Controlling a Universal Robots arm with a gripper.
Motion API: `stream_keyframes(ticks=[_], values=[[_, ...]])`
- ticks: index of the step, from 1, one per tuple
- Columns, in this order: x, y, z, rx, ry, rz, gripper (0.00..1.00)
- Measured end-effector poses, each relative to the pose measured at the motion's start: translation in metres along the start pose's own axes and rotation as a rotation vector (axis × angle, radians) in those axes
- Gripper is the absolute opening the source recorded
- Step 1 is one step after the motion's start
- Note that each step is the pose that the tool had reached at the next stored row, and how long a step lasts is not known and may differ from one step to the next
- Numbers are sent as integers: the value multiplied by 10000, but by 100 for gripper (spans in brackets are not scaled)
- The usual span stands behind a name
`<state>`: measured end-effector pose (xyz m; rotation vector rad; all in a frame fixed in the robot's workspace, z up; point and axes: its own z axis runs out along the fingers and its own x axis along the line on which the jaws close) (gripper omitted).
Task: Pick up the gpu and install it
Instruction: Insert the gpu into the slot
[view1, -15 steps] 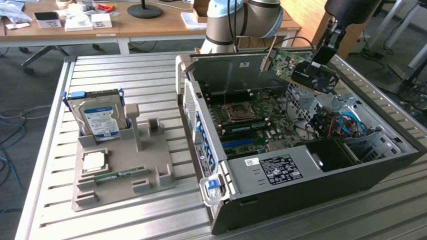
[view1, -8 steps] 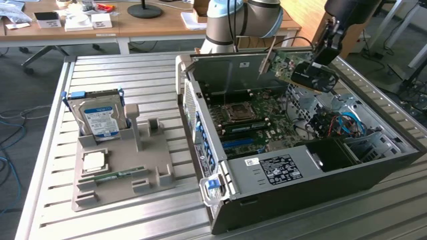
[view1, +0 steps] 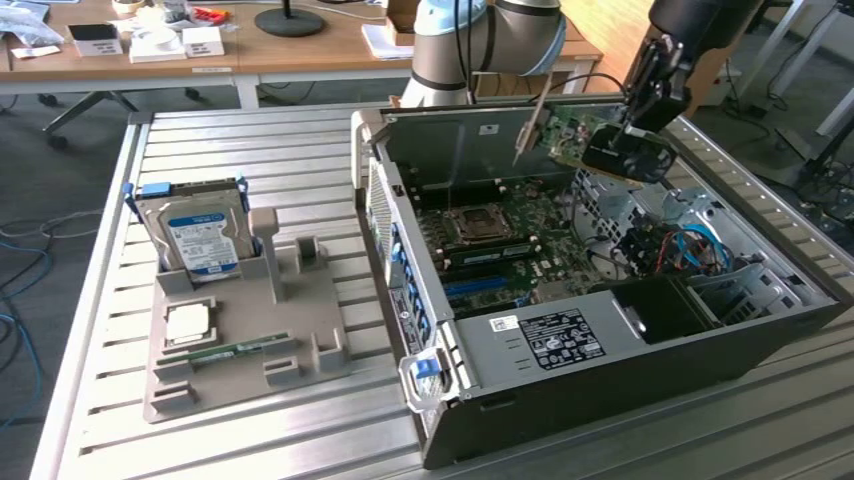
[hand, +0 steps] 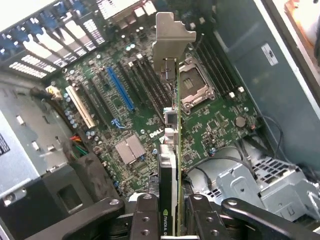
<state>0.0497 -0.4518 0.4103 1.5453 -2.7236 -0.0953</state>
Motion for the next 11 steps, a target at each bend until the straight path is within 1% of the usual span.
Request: stream_keyframes(ticks=[8,11], values=[[0,0,3,-21,55,-951,27],[0,0,3,-23,57,-999,27]])
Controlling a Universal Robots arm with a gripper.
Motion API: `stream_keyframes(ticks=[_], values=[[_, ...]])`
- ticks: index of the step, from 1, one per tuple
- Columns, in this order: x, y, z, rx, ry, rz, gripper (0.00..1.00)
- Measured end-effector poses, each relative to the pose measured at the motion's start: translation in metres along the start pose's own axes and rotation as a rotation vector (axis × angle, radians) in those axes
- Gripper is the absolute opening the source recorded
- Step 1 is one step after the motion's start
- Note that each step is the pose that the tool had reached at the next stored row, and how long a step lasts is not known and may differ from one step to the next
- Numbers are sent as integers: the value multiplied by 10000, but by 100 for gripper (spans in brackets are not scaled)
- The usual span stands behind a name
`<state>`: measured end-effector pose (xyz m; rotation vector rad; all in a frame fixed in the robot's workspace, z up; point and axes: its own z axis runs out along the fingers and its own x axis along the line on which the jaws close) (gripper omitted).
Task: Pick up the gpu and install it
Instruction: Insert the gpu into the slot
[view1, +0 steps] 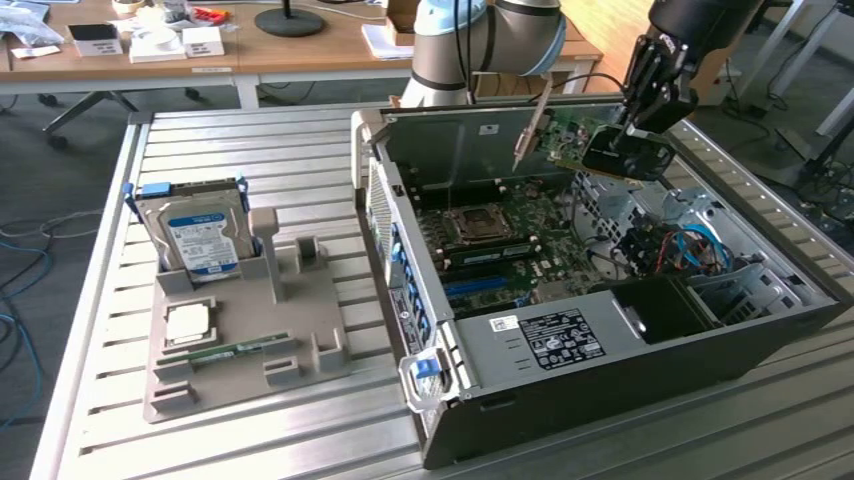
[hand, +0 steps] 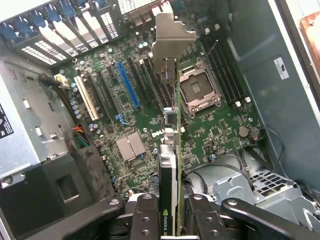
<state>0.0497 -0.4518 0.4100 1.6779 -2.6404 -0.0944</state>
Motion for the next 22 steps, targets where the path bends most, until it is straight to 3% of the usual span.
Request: stream_keyframes(ticks=[10,22], values=[[0,0,0,-1,3,-48,27],[0,0,6,-33,85,-1494,27]])
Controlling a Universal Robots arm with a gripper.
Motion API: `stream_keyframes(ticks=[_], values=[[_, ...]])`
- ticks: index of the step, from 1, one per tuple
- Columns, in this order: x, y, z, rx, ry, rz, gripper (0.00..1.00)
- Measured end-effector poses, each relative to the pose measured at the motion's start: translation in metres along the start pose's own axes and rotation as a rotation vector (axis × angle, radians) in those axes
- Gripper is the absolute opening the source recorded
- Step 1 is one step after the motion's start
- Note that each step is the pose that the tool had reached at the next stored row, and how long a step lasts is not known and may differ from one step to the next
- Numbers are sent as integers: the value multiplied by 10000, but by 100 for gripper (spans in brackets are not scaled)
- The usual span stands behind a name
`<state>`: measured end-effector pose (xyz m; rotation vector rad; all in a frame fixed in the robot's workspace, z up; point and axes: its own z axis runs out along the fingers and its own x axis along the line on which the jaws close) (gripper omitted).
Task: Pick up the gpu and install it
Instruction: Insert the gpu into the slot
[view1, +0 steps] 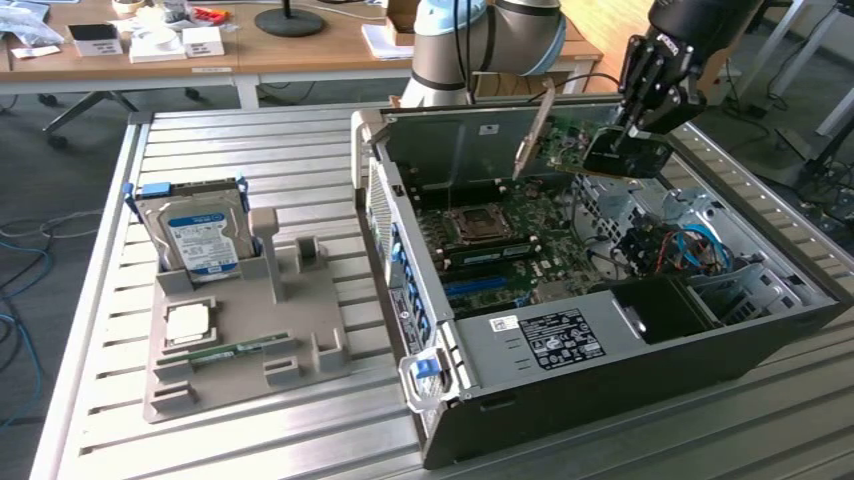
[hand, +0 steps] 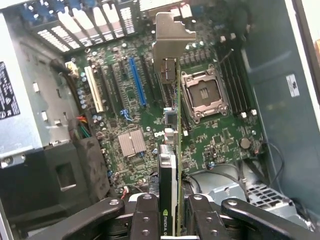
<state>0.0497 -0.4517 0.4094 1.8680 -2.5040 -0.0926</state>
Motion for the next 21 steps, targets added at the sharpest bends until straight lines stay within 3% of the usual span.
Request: stream_keyframes(ticks=[9,21], values=[[0,0,5,-29,74,-1274,27],[0,0,6,-30,75,-1308,27]])
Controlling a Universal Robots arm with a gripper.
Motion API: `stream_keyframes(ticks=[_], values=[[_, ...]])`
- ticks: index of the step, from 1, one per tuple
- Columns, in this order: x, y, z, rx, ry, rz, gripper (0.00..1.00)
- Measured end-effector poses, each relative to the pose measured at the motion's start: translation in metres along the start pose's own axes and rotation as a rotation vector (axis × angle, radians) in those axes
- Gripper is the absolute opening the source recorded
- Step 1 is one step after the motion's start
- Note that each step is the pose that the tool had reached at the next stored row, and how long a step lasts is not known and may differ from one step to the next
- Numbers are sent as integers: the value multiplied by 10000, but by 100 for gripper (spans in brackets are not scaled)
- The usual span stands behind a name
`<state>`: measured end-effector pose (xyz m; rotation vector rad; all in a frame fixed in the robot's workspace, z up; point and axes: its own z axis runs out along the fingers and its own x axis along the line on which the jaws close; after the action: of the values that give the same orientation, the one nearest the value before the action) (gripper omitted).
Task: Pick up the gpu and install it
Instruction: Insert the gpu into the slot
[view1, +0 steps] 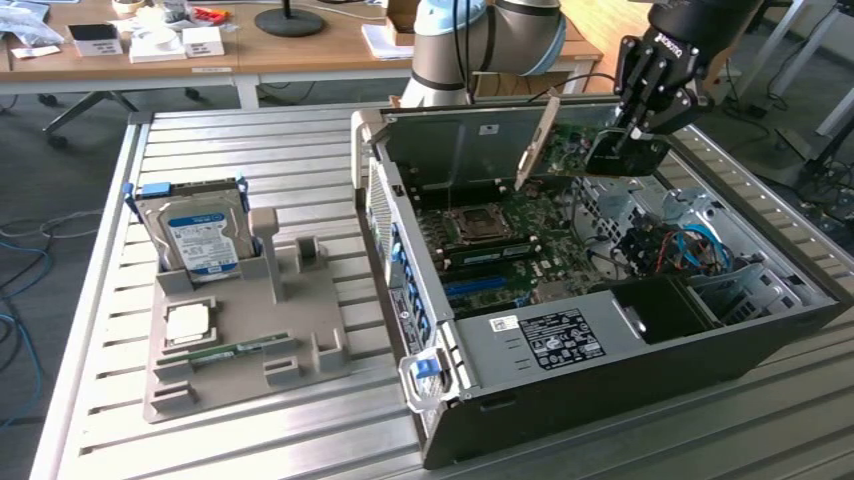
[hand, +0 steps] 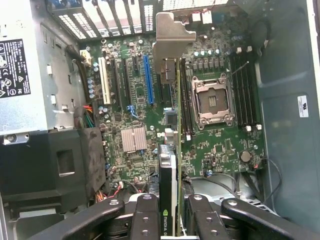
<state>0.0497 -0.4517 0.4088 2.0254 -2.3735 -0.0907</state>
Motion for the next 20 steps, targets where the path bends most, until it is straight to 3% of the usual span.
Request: stream_keyframes(ticks=[4,15,16,18,20], values=[[0,0,2,-3,9,-166,27],[0,0,10,-21,73,-1332,27],[0,2,11,11,52,-1341,27],[2,15,14,142,-60,-1355,27],[4,30,16,275,-134,-1364,27]])
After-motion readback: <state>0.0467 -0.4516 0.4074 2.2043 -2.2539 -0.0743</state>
